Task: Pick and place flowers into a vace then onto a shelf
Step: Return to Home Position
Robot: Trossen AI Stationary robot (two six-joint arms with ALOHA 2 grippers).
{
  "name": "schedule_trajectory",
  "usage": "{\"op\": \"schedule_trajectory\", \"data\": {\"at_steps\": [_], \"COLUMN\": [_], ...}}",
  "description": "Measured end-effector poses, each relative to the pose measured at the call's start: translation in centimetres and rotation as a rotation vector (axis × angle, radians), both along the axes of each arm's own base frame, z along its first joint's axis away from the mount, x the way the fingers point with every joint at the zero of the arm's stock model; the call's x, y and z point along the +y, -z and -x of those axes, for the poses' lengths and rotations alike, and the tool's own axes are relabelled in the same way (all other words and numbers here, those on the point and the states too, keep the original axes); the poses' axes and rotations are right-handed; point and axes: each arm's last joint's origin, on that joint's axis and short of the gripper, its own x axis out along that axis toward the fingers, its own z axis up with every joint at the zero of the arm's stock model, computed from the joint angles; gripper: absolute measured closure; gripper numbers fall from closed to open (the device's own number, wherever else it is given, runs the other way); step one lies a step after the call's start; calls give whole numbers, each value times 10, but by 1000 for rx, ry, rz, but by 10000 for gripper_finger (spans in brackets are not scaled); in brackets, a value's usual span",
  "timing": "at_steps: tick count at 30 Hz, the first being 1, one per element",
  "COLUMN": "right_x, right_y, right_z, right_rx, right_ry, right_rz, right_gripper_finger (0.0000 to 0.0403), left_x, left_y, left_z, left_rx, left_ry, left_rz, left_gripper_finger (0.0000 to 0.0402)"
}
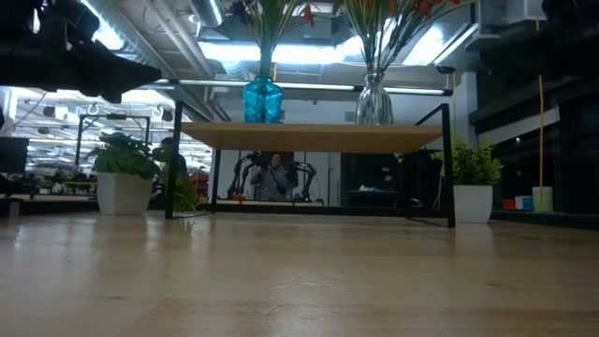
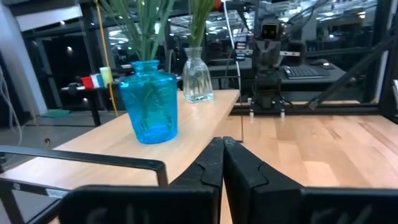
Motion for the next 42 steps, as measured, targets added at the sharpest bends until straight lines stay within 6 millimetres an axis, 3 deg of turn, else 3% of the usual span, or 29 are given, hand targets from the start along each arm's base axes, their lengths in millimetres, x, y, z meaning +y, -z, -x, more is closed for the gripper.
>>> {"op": "schedule_trajectory", "data": {"at_steps": [10,16,31,42], "right_x": [2,5,5,4], "right_y": [29,26,28,28], "right_z": [-12,-11,-12,-12], "right_rx": [-114,-142,-125,-127], "right_ry": [-40,-143,-132,-140], "right_rz": [96,97,69,-83], "right_gripper_finger": [401,401,382,383], "left_x": [5,6,7,7], "left_y": [2,4,4,4], "left_z": [-1,-1,-1,-1], "left_rx": [10,31,25,17], "left_ry": [-9,-14,-44,-42], "left_rz": [24,33,48,72], "left_gripper_finger": [399,399,400,396]}}
